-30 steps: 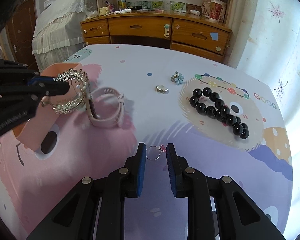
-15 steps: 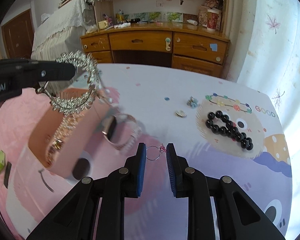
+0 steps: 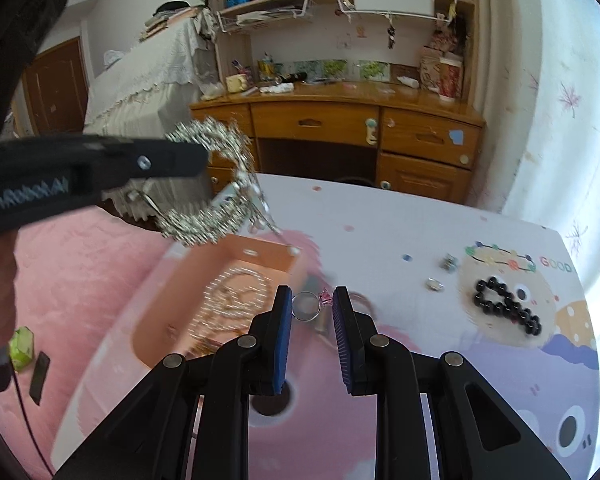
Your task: Organize jewelry
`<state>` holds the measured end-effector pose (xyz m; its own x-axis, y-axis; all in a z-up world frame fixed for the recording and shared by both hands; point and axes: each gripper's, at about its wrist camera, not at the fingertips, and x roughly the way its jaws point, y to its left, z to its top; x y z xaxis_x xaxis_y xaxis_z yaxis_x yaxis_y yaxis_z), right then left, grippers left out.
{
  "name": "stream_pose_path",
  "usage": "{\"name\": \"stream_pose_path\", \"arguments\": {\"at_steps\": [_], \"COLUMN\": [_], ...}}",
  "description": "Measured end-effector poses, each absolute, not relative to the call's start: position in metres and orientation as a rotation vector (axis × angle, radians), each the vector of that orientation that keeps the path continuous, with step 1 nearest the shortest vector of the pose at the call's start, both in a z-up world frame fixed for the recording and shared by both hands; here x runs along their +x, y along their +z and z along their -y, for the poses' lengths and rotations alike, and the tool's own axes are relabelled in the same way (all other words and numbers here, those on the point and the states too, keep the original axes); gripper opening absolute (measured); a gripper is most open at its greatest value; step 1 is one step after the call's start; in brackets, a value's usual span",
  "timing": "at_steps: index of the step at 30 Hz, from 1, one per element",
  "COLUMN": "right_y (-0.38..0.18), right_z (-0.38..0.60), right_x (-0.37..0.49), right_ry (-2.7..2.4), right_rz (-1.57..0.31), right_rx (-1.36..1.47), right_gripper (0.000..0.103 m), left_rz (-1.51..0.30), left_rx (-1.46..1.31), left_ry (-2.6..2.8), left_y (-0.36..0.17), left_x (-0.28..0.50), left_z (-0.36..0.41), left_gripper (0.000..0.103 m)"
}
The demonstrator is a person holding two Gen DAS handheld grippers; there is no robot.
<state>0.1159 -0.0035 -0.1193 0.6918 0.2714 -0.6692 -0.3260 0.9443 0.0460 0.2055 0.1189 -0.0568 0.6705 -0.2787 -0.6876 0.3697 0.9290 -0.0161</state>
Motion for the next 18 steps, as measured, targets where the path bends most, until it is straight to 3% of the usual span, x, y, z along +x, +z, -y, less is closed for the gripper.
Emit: {"name": "stream_pose_path", "arguments": {"at_steps": [14,16,18], "right_y": [-0.138,-0.147,-0.151], "right_z": [-0.068,-0.069,-0.071], "right_x": [0.083,0.082,0.079], "right_ry": [0.347,0.35,0.328], "right_rz": [-0.838,-0.881,-0.907], "right_rx": [0.065,0.106,0.127], "right_gripper": [0.021,0.031,0.068], "left_rz": [-0.951,-1.012,-1.083], "left_rx": [0.001,-0.017,-0.037], "left_ry": [-0.39,-0.381,-0.376], "left_y": [-0.118,-0.132,-0.144], "left_x": [0.203,0.206,0.21], "left_z": [-0.19,-0.193,-0.197], "left_gripper": [0.002,0.002,0.004]}}
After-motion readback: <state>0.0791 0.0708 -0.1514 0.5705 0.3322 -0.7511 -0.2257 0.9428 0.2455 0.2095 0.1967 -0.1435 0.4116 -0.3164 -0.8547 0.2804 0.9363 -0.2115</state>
